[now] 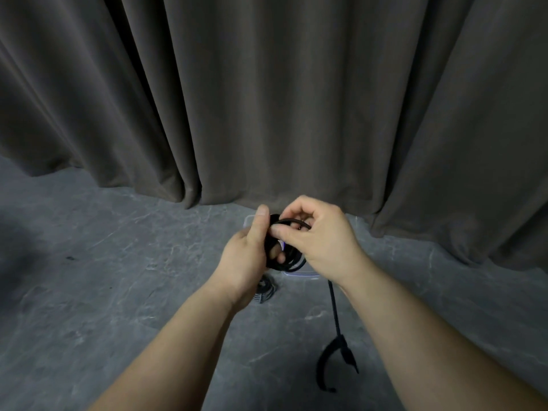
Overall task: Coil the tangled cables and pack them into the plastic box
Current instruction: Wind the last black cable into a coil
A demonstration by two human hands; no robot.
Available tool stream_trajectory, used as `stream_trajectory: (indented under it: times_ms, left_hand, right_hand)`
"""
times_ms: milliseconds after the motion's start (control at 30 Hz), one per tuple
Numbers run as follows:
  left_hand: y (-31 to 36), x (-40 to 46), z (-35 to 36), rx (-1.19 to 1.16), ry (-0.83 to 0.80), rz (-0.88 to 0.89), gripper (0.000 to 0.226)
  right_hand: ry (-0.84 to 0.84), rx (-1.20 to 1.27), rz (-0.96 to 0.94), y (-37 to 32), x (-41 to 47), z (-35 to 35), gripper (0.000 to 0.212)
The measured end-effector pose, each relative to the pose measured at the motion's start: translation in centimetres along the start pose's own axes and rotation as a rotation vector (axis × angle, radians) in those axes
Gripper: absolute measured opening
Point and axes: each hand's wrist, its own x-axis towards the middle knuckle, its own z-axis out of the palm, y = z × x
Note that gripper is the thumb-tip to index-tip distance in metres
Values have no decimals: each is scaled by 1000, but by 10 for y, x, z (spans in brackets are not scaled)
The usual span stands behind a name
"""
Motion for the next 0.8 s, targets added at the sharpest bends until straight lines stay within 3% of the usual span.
stream_trajectory:
  times_ms: [133, 433, 600, 800]
  left_hand:
    - [2, -1, -1, 14, -82, 19, 37]
    - [9, 3, -1, -285, 25, -22, 35]
    - [12, 2, 0, -397, 13, -31, 33]
    - [16, -5, 1, -416, -104, -8, 34]
  right_hand:
    - [64, 44, -4, 6, 2, -7, 21]
    - [48, 91, 135, 13, 5, -7, 23]
    - [32, -247, -1, 12, -3, 6, 38]
    - [9, -293, -11, 13, -6, 10, 26]
